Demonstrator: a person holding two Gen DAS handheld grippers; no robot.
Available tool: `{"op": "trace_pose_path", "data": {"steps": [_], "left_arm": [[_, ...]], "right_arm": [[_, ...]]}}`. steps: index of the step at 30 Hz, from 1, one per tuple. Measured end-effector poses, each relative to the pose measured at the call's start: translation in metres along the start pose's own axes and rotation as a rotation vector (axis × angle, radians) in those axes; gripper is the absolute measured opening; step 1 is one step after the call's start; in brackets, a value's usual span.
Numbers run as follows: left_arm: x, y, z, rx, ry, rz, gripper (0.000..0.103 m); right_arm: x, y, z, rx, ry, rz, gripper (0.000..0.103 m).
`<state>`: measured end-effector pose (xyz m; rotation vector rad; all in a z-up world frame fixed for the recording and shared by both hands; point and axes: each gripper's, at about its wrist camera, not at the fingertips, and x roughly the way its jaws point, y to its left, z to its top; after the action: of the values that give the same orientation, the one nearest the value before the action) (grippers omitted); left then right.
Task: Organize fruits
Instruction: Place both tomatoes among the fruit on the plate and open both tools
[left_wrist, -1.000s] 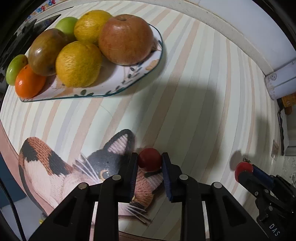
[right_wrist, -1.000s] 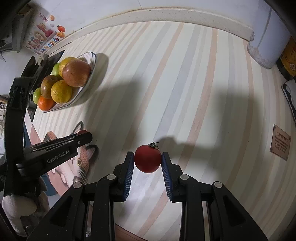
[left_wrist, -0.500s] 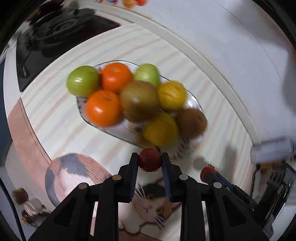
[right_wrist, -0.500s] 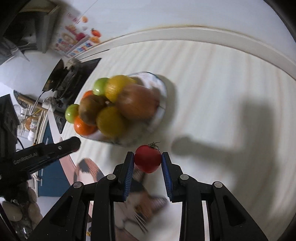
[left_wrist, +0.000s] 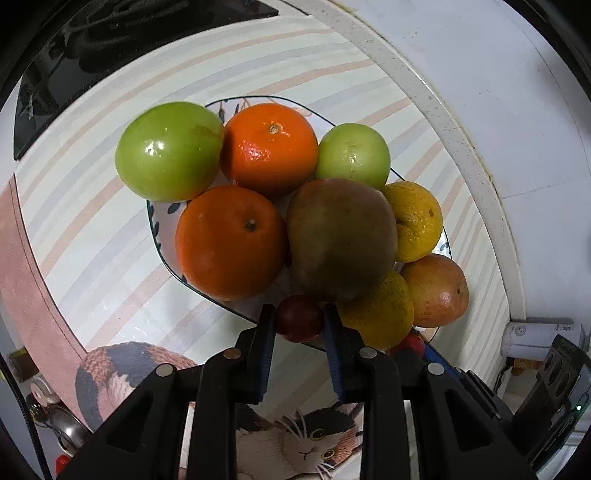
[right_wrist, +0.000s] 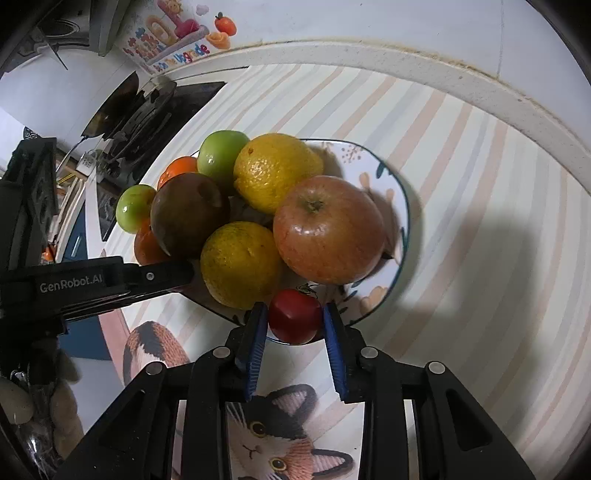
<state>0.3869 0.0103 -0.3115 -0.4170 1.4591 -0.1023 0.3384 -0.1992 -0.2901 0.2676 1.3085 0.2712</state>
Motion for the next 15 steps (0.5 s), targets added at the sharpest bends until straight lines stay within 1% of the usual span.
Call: {"op": "trace_pose_path", "data": {"steps": [1,2,3,4,5,6,7,8,10,11,13,15], "left_arm": [[0.001,0.0,0.001,-0.006,0.006,-0.002,0.025],[0.001,0.001,0.002,-0.013,0.013,0.0,0.025],[0.0,0.001,0.002,-0.015,0.011,-0.001,0.025],[-0.001,-0.001,0.001,-0.012,0.005,0.011,0.029],[-0.004,-0.001,0.0,-0.007,-0.001,0.037,0.035],[-0.008,-0.001,-0.001,0.0,-0.01,0.048,0.038],[-0.013,0.0,-0.003,0.006,-0.02,0.061,0.047],[-0.016,-0.001,-0.005,0.018,-0.028,0.094,0.059],[-0.024,-0.005,-0.011,0.056,-0.06,0.158,0.074],[-0.029,-0.006,-0.015,0.08,-0.08,0.195,0.08],[-0.038,-0.008,-0.024,0.118,-0.103,0.255,0.088],[-0.047,-0.008,-0.034,0.145,-0.132,0.309,0.093]], "right_arm": [[0.0,0.0,0.001,-0.003,0.006,0.007,0.04],[-0.002,0.001,0.002,-0.005,0.006,0.01,0.053],[-0.004,0.001,0.002,-0.006,0.004,-0.001,0.061],[-0.008,0.001,0.002,-0.004,0.001,-0.004,0.07],[-0.012,0.001,0.0,-0.001,-0.002,0.003,0.072],[-0.016,0.0,0.0,0.002,0.0,-0.002,0.072],[-0.02,0.0,-0.001,0.007,0.004,-0.014,0.073],[-0.024,-0.002,-0.002,0.014,0.005,-0.022,0.079],[-0.032,-0.005,-0.005,0.024,0.009,-0.048,0.088],[-0.036,-0.006,-0.006,0.025,0.013,-0.061,0.09],[-0.045,-0.008,-0.01,0.023,0.016,-0.111,0.093],[-0.053,-0.009,-0.012,0.028,0.006,-0.125,0.093]]}}
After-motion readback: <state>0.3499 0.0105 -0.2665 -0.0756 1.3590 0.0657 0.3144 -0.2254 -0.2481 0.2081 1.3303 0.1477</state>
